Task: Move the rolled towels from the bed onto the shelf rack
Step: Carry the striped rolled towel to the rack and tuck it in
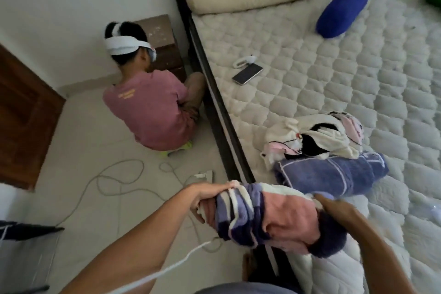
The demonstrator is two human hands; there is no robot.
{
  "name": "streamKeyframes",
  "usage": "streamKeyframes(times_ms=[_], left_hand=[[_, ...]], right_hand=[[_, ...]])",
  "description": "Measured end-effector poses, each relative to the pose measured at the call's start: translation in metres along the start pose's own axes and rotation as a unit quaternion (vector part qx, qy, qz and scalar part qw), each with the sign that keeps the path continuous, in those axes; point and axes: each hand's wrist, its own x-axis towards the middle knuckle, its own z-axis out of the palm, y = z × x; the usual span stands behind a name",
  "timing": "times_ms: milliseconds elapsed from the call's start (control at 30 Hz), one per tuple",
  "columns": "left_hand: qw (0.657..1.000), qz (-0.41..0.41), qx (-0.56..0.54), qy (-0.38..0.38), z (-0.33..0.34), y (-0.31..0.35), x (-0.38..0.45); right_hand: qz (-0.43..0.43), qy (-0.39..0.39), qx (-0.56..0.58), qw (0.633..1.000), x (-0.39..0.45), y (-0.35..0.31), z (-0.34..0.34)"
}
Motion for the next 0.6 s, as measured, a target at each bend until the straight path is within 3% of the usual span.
streamKeyframes(times_ms=[67, 133, 200, 300, 433, 600], left_hand=[[0.988, 0.052, -0.142, 0.037, -0.045, -0.045, -0.016], [0.951, 0.099, -0.278, 0.088, -0.089, -0.096, -0.031], [0.891, 0.140, -0.409, 0.139, -0.130, -0.150, -0.046], [0.769, 0.226, -0.566, 0.193, -0.179, -0.228, -0.075], [0.626, 0.299, -0.670, 0.265, -0.224, -0.326, -0.118], [0.552, 0.312, -0.682, 0.365, -0.257, -0.427, -0.161]], right_hand=[[-0.055, 0.004, -0.002, 0.998, -0.022, -0.038, 0.028], [-0.096, 0.011, 0.023, 0.995, -0.039, -0.078, 0.065], [-0.156, -0.017, 0.036, 0.987, -0.061, -0.121, 0.110], [-0.228, -0.069, 0.054, 0.970, -0.099, -0.177, 0.187], [-0.236, -0.145, 0.095, 0.956, -0.137, -0.230, 0.295], [-0.262, -0.262, 0.099, 0.924, -0.218, -0.273, 0.422]])
